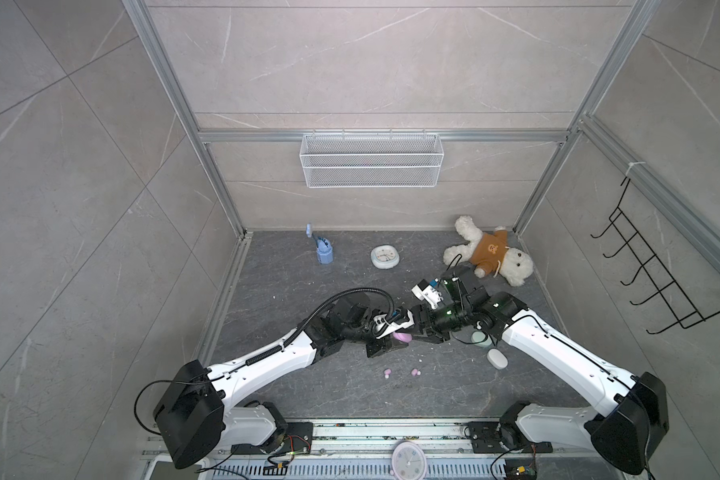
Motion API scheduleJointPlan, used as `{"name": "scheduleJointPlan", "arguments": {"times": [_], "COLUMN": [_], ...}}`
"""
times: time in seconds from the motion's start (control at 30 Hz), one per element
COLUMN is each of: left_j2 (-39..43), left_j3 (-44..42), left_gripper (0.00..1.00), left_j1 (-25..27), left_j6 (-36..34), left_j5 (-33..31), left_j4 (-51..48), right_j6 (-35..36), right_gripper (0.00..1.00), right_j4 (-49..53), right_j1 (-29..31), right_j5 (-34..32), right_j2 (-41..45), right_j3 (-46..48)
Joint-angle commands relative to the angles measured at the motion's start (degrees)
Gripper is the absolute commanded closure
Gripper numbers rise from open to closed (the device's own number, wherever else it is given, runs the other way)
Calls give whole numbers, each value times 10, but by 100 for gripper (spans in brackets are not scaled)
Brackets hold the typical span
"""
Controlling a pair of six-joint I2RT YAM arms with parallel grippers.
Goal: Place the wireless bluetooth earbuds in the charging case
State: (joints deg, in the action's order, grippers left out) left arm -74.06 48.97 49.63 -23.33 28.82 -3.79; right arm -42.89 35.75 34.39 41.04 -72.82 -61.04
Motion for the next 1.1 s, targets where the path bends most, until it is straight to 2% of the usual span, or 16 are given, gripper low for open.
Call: {"name": "scheduleJointPlan", "arguments": {"times": [0.0,0.23,0.43,1.07], "left_j2": [10,6,3,-1], "left_j3": [16,17,21,39], "left_gripper": [53,52,57,58], "left_j1": [8,9,10,16], "left_j6": [2,-2,-7,-39], "left_j5": [32,36,42,62], "left_j4": [29,22,7,-55], "right_j6": [3,6,9,12], "right_gripper": [44,44,44,44], "right_j4": [-2,4,10,17], "right_j1": [1,2,1,-3], "right_j5": [4,5,4,14], "right_j2": [-4,-2,-2,-7], "right_j3": [-13,-18,-19,-24]}}
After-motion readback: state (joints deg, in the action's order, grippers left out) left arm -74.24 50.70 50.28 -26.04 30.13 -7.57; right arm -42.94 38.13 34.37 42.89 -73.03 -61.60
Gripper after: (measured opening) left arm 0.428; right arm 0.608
